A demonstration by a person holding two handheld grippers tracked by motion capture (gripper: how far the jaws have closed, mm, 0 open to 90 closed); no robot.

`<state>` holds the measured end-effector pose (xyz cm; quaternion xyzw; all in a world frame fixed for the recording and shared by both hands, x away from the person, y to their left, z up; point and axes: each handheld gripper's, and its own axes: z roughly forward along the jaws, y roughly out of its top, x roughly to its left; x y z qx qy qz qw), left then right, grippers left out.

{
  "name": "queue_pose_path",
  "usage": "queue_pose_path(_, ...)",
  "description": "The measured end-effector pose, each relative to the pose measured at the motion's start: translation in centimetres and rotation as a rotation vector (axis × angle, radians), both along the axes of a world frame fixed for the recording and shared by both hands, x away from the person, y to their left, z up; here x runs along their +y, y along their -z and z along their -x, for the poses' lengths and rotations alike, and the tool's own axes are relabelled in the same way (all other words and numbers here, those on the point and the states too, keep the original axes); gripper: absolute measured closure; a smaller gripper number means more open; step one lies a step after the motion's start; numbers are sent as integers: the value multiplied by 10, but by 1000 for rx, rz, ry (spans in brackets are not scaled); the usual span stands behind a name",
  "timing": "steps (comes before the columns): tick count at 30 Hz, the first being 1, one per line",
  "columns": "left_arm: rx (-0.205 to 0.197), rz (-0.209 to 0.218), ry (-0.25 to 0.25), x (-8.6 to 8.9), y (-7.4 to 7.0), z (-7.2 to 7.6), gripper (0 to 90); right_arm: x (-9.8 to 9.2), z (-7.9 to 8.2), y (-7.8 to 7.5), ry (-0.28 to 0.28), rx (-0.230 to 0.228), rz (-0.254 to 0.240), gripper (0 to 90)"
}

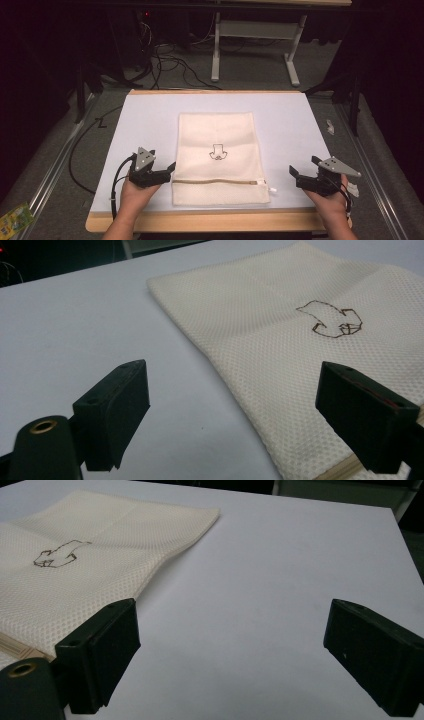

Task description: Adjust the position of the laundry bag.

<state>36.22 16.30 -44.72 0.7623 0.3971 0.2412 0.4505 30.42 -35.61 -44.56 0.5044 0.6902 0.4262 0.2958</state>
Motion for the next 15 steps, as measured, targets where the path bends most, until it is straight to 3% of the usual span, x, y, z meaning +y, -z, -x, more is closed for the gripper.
queue_pose_path(4,-8,-18,0,-3,0,-1,131,4,0,0,-27,-1,31,78)
queue_pose_path(12,10,-33,5,-3,3,-3,144,1,4,-4,-26,-16,27,84)
queue_pose_path(15,19,-20,4,-3,3,-4,146,1,4,-4,-28,-16,29,85)
